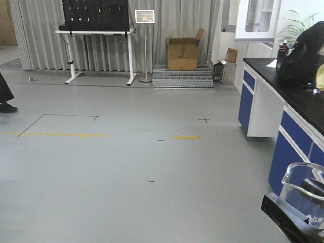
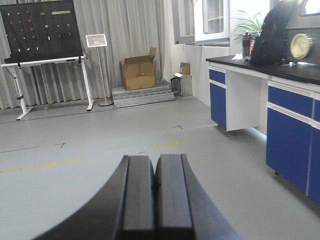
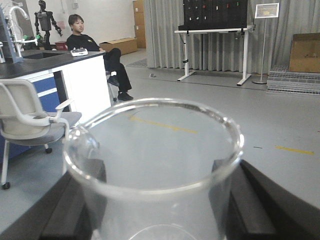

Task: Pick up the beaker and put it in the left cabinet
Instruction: 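Drive the base away from the bench holding the beaker in the right gripper, then drive the base toward the white cabinet with the open door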

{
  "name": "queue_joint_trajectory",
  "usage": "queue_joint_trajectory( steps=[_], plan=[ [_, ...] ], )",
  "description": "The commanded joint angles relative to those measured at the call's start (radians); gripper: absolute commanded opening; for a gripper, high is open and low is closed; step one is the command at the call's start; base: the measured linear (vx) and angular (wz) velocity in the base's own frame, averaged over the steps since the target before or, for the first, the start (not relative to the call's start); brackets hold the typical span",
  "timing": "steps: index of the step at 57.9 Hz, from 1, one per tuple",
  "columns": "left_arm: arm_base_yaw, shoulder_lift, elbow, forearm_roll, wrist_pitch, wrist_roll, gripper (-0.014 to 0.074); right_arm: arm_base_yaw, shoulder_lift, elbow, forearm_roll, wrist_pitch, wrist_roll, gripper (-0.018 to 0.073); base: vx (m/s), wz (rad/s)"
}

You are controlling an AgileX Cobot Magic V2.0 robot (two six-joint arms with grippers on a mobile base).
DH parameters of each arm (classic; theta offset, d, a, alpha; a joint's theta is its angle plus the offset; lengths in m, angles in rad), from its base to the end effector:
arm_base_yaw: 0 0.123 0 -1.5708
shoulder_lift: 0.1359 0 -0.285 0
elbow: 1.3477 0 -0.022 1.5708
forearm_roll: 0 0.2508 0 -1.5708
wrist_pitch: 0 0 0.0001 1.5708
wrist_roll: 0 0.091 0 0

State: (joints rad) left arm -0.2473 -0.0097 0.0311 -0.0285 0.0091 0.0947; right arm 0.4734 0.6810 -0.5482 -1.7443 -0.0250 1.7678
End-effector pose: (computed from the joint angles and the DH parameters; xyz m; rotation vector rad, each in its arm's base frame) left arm 0.0552 -0.0140 0.2024 0.2368 1.4972 -0.1453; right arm 0.1301 0.0691 0.3368 -0.3835 1.5901 0.4021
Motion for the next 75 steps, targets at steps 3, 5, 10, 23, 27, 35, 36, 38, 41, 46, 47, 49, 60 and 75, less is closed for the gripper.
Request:
queue_joint_trajectory(
  steps=[3,5,10,23,27,35,36,38,41,46,47,49,60,75],
  plan=[
    [-0.006,-0.018,0.016,-0.008,-0.084,-0.003,0.0001,-0.004,-0.002,-0.031,-0.046,0.025,0.0,-0.0004,0.56,0.03],
    [-0.006,-0.018,0.016,-0.008,-0.084,-0.003,0.0001,-0.004,-0.002,-0.031,-0.046,0.025,0.0,-0.0004,0.57,0.04],
    [-0.006,-0.018,0.016,-0.008,-0.084,-0.003,0.0001,-0.004,-0.002,-0.031,-0.046,0.025,0.0,-0.0004,0.57,0.04],
    [-0.006,-0.018,0.016,-0.008,-0.084,-0.003,0.0001,-0.004,-0.002,-0.031,-0.046,0.025,0.0,-0.0004,0.59,0.03],
    [-0.006,-0.018,0.016,-0.008,-0.084,-0.003,0.0001,-0.004,-0.002,-0.031,-0.046,0.025,0.0,-0.0004,0.61,0.01],
    [-0.006,-0.018,0.016,-0.008,-0.084,-0.003,0.0001,-0.004,-0.002,-0.031,-0.046,0.025,0.0,-0.0004,0.63,-0.03],
    [-0.006,-0.018,0.016,-0.008,-0.084,-0.003,0.0001,-0.004,-0.002,-0.031,-0.046,0.025,0.0,-0.0004,0.64,-0.05],
    [-0.006,-0.018,0.016,-0.008,-0.084,-0.003,0.0001,-0.004,-0.002,-0.031,-0.046,0.025,0.0,-0.0004,0.64,-0.05],
    [-0.006,-0.018,0.016,-0.008,-0.084,-0.003,0.0001,-0.004,-0.002,-0.031,-0.046,0.025,0.0,-0.0004,0.65,-0.07],
    [-0.006,-0.018,0.016,-0.008,-0.084,-0.003,0.0001,-0.004,-0.002,-0.031,-0.046,0.025,0.0,-0.0004,0.65,-0.09],
    [-0.006,-0.018,0.016,-0.008,-0.084,-0.003,0.0001,-0.004,-0.002,-0.031,-0.046,0.025,0.0,-0.0004,0.65,-0.1],
    [-0.006,-0.018,0.016,-0.008,-0.084,-0.003,0.0001,-0.004,-0.002,-0.031,-0.046,0.025,0.0,-0.0004,0.66,-0.11],
    [-0.006,-0.018,0.016,-0.008,-0.084,-0.003,0.0001,-0.004,-0.002,-0.031,-0.046,0.025,0.0,-0.0004,0.66,-0.12],
    [-0.006,-0.018,0.016,-0.008,-0.084,-0.003,0.0001,-0.004,-0.002,-0.031,-0.046,0.025,0.0,-0.0004,0.68,-0.07]
  ],
)
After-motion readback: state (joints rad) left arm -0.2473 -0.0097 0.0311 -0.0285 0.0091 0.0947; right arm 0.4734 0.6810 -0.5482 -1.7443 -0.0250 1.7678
